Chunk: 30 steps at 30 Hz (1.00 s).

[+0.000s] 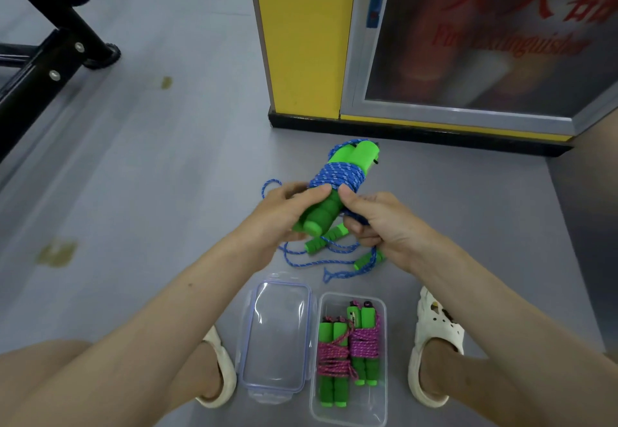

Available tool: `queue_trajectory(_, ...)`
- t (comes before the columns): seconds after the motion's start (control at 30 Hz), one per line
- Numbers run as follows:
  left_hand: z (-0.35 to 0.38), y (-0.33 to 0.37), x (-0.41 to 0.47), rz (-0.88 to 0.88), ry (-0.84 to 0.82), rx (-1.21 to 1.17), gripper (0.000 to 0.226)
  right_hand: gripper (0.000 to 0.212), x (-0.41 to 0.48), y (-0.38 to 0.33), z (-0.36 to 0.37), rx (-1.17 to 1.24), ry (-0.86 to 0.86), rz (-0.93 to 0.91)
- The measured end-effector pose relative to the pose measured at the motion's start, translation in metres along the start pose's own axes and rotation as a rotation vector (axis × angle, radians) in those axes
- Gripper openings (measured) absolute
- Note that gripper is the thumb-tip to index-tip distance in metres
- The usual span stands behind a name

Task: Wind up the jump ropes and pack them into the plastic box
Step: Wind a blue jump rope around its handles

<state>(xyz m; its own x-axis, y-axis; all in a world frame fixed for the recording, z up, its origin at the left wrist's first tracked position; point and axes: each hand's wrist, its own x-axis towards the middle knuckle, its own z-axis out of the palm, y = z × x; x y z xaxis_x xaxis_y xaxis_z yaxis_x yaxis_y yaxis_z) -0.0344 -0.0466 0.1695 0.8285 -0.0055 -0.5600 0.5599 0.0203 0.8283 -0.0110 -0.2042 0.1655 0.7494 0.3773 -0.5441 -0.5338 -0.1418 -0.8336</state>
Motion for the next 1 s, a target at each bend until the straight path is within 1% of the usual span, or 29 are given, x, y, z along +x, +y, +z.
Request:
queue_trajectory(0.07,-0.006,-0.001,-0.002,-0.131,-0.126,-0.105,0.052,0.04,-0.003,-0.003,0.002,-0.05,-0.078,-0.024)
queue_trajectory(0.13,-0.007,0.0,-0.004,-0.163,-0.202,-0.139,0.053,0.041,-0.005,-0.004,0.003,-0.084,-0.118,-0.031)
queue_trajectory(0.17,-0.008,0.001,-0.004,-0.157,-0.207,-0.133,0.052,0.042,-0.006,-0.004,0.003,-0.087,-0.118,-0.026)
queue_trajectory(0.23,-0.009,0.002,-0.003,-0.127,-0.154,-0.075,0.05,0.042,-0.007,-0.002,0.003,-0.111,-0.08,-0.011)
queue_trajectory(0.33,-0.008,-0.001,0.001,-0.054,0.009,0.112,0.051,0.041,-0.006,0.004,0.002,-0.199,-0.01,0.017)
queue_trajectory(0.43,-0.001,-0.004,0.002,-0.005,0.138,0.145,0.048,0.039,-0.005,0.008,0.0,-0.217,-0.002,0.05)
queue_trajectory(0.5,0.001,-0.003,0.002,0.082,0.207,0.219,0.047,0.036,-0.004,0.008,0.0,-0.217,-0.002,0.066)
queue_trajectory(0.57,0.001,-0.004,0.002,0.194,0.278,0.355,0.047,0.026,-0.003,0.007,0.001,-0.239,-0.017,0.071)
queue_trajectory(0.63,0.003,-0.005,0.001,0.253,0.315,0.45,0.047,0.014,-0.001,0.008,0.002,-0.285,-0.017,0.066)
queue_trajectory(0.7,0.005,-0.006,0.0,0.297,0.336,0.535,0.048,0.012,0.0,0.008,0.003,-0.312,-0.001,0.07)
queue_trajectory(0.87,0.005,-0.01,-0.002,0.408,0.428,0.788,0.052,0.03,0.0,0.007,0.002,-0.378,0.029,0.097)
queue_trajectory(0.93,0.005,-0.011,-0.002,0.431,0.423,0.861,0.052,0.031,0.001,0.008,0.001,-0.349,0.033,0.108)
queue_trajectory(1.0,0.006,-0.013,-0.002,0.463,0.413,0.975,0.05,0.03,0.002,0.009,0.0,-0.271,0.034,0.148)
